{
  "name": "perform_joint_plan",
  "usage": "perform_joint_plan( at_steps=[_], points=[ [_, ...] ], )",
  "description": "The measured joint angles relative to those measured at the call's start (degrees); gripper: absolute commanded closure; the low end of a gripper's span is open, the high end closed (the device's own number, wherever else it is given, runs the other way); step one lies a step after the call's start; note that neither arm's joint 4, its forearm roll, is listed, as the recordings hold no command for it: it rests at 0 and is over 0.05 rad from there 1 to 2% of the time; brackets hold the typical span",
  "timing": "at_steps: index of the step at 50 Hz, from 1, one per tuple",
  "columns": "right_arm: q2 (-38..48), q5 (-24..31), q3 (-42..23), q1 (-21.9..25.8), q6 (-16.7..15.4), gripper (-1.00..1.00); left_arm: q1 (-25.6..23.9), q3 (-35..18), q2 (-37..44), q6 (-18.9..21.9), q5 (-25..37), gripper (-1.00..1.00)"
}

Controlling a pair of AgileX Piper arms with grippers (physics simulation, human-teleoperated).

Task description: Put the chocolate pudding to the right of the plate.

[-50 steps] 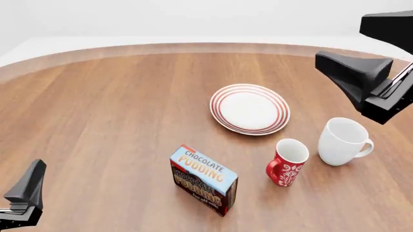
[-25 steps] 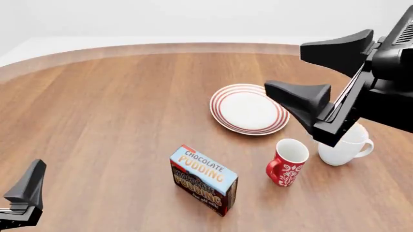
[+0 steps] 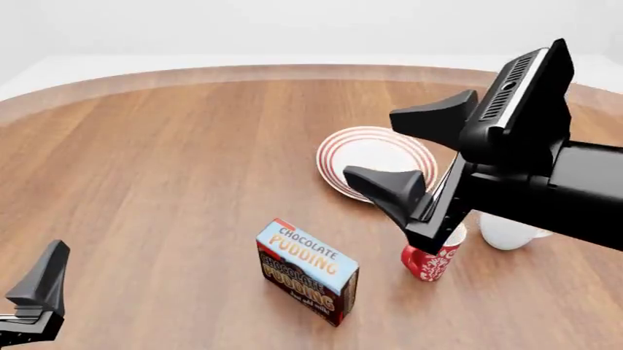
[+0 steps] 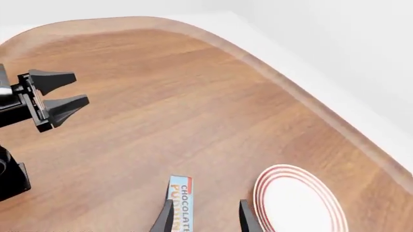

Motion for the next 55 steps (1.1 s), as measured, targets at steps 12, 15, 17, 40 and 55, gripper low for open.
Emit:
perform_joint_plan(
  at_steps=[12,15,17,40,55],
  points=[
    [3.0,-2.4,1.2,1.2,1.4,-1.0,0.0,0.0,0.0,0.0,0.0,-1.0],
    [3.7,-3.0,1.5,1.5,1.7,-1.0,0.0,0.0,0.0,0.0,0.0,-1.0],
    [4.2,-3.4,1.7,1.6,2.1,-1.0,0.0,0.0,0.0,0.0,0.0,-1.0],
    [6.2,-5.5,4.1,4.1,7.4,-1.0,0.0,0.0,0.0,0.0,0.0,-1.0],
    [6.6,-6.6,5.8,4.6,9.8,-1.0,0.0,0.0,0.0,0.0,0.0,-1.0]
  ],
)
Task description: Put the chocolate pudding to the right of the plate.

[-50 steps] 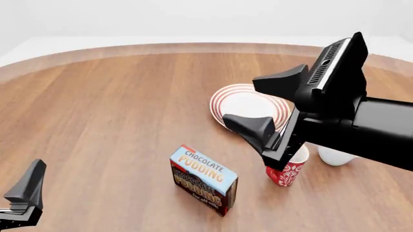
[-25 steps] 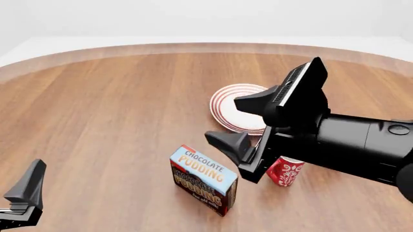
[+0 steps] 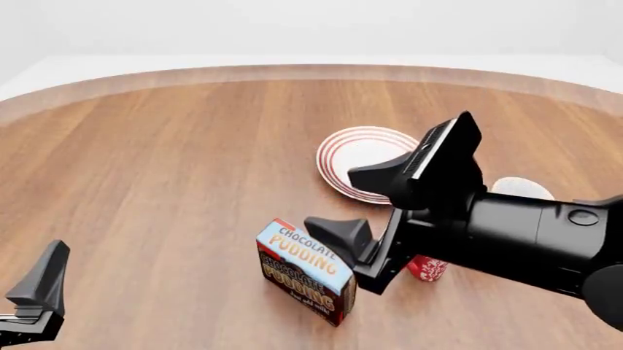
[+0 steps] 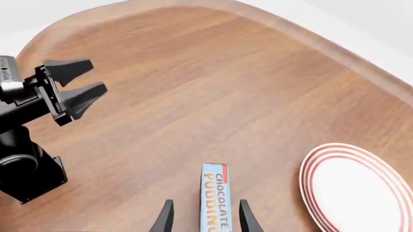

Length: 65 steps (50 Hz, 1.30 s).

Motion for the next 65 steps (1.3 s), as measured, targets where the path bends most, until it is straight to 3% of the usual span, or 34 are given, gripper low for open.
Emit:
perform_joint_plan(
  at_steps=[27,65],
  points=[
    [5.2,-6.3,4.9,-2.8,1.7,-1.0,0.0,0.0,0.0,0.0,0.0,-1.0],
    [12.8,-12.0,7.5,-4.3,1.3,-1.0,0.0,0.0,0.0,0.0,0.0,-1.0]
  ],
)
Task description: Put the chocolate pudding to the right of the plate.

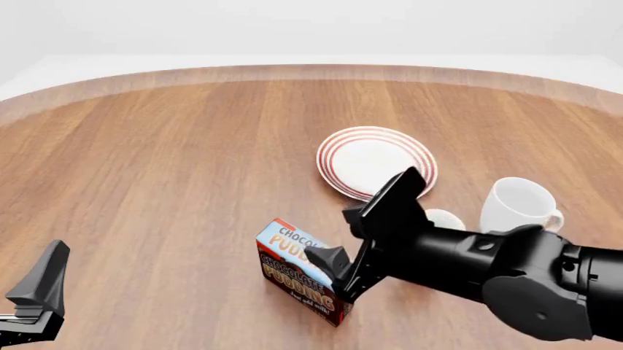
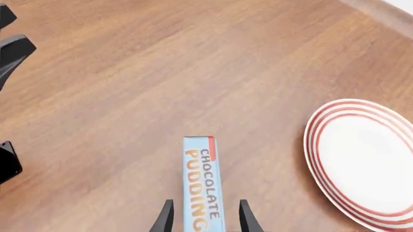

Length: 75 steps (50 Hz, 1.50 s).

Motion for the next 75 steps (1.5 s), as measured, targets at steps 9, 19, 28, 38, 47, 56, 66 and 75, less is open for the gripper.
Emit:
perform_joint_plan(
  at_steps=[9,19,28,38,47,56,66,75],
  points=[
    [0.9,-0.9,0.5,-0.3,-0.1,-1.0,0.0,0.0,0.0,0.0,0.0,-1.0],
    [2.5,-2.5,1.0,-0.4,0.1,-1.0,0.0,0.0,0.0,0.0,0.0,-1.0],
    [3.5,-3.7,1.5,-0.2,0.4,-1.0,0.0,0.0,0.0,0.0,0.0,-1.0],
    [4.5,-4.8,2.1,-0.2,0.7,-1.0,0.0,0.0,0.0,0.0,0.0,-1.0],
    [5.2,-5.6,2.5,-0.7,0.6,-1.0,0.0,0.0,0.0,0.0,0.0,-1.0],
    [6.7,-6.7,2.9,-1.0,0.9,-1.0,0.0,0.0,0.0,0.0,0.0,-1.0],
    [9.5,-8.4,2.9,-0.5,1.7,-1.0,0.0,0.0,0.0,0.0,0.0,-1.0],
    [10.9,-8.8,2.5,0.0,2.1,-1.0,0.0,0.0,0.0,0.0,0.0,-1.0]
  ],
)
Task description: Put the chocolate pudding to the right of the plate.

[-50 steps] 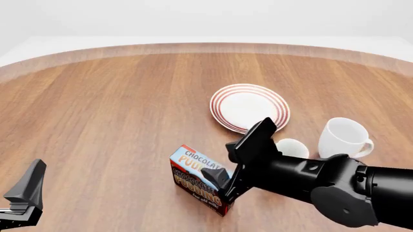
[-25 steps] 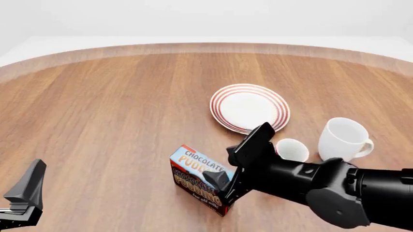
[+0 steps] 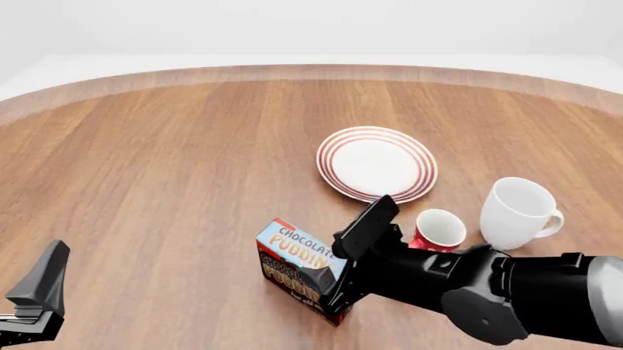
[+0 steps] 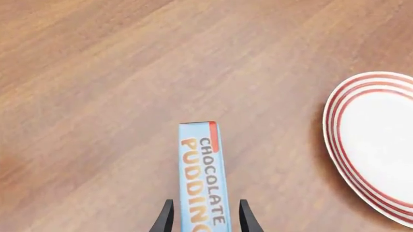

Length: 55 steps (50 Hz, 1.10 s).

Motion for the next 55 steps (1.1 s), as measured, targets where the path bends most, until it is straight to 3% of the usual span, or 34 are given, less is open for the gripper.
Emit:
perform_joint_plan(
  at_steps=[8,9,35,55],
  points=[
    [0.6,-0.4,0.0,0.3,0.1,-1.0,0.0,0.0,0.0,0.0,0.0,-1.0],
    [0.7,-0.4,0.1,0.3,0.1,1.0,0.0,0.0,0.0,0.0,0.0,-1.0],
    [-0.8,-0.8,1.0,-0.4,-1.4,1.0,0.0,0.0,0.0,0.0,0.0,-1.0],
    [-15.3,12.4,-5.0,-3.2,-9.1,1.0,0.0,0.0,0.0,0.0,0.0,-1.0]
  ],
)
